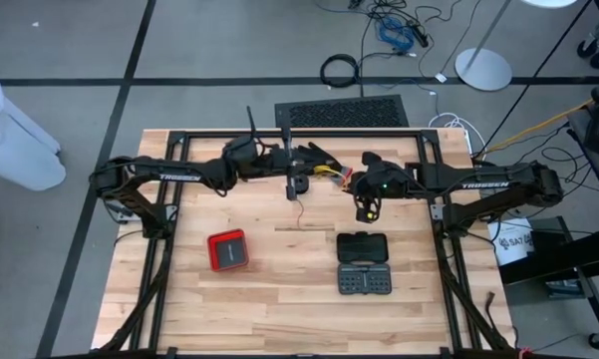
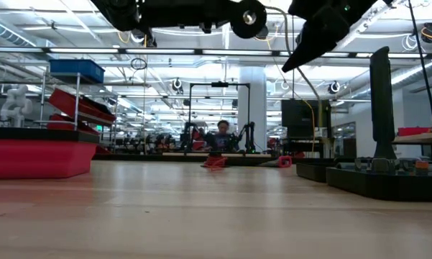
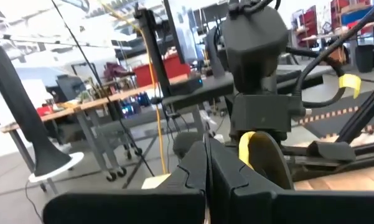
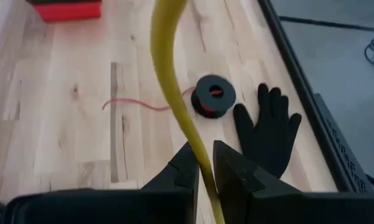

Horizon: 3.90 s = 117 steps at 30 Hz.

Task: Coil cords
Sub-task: Coil the yellow wire onto the spool

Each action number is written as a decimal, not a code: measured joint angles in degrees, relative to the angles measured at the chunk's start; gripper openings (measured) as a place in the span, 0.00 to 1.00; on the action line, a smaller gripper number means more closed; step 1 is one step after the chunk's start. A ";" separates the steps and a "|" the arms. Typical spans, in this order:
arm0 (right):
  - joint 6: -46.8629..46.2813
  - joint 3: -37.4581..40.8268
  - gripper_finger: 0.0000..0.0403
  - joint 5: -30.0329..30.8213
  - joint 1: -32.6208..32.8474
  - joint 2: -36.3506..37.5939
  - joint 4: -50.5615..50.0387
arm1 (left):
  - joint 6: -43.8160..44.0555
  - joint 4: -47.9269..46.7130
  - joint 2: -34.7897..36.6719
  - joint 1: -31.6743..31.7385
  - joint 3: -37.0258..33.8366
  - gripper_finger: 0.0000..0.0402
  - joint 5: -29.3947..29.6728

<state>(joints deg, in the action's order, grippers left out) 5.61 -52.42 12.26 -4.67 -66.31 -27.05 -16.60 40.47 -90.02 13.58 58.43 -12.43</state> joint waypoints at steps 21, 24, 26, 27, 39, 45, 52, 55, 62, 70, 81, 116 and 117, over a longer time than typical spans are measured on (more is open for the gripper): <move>-1.10 -0.13 0.08 -0.10 3.92 0.08 -0.77 | -0.83 -3.64 0.02 -0.02 -0.04 0.00 0.02; -1.66 -0.13 0.08 0.29 4.74 0.08 -1.47 | -0.83 -3.83 0.00 0.02 -0.07 0.00 0.04; -1.68 -0.15 0.07 2.27 5.69 0.10 -1.92 | -0.83 -3.81 0.00 0.02 -0.07 0.00 0.32; -1.63 -0.14 0.06 3.83 6.31 0.10 -2.11 | -0.83 -3.81 0.00 0.03 -0.07 0.00 0.39; -2.52 -0.20 0.00 19.40 4.83 -4.05 9.15 | 5.16 3.56 -0.74 0.04 -0.11 0.01 -2.49; -3.10 -0.18 0.00 19.23 1.16 -10.06 19.83 | 7.12 8.84 -1.89 -0.78 -0.28 0.01 -1.81; -4.00 0.07 0.00 19.85 1.00 -14.47 29.47 | 7.05 14.95 -4.92 -1.31 -0.60 0.01 7.43; -5.41 0.12 0.00 21.02 0.99 -14.52 29.23 | 7.23 17.40 -5.95 -1.25 -0.59 0.01 8.87; -7.15 -0.18 0.00 23.89 1.72 -14.28 26.55 | 6.67 20.66 -6.38 -1.38 -0.79 0.01 10.37; -5.98 -0.28 0.00 24.83 2.52 -14.26 31.49 | 4.17 22.13 -8.00 -1.60 -0.80 0.01 15.51; -7.29 -0.28 0.00 25.00 2.51 -14.26 28.59 | 0.70 21.57 -11.17 -2.60 0.17 0.01 16.44; -2.62 -0.22 0.00 26.70 1.92 -7.85 15.79 | 17.79 30.16 -10.71 -1.44 -0.01 0.01 0.93; -1.69 -0.22 0.00 26.71 2.04 -7.88 17.09 | 17.81 30.69 -10.71 -1.46 0.06 0.01 1.54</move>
<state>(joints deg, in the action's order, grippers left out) 3.91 -52.64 38.98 -2.62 -74.19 -9.96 1.21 71.16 -100.72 12.12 58.49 -10.89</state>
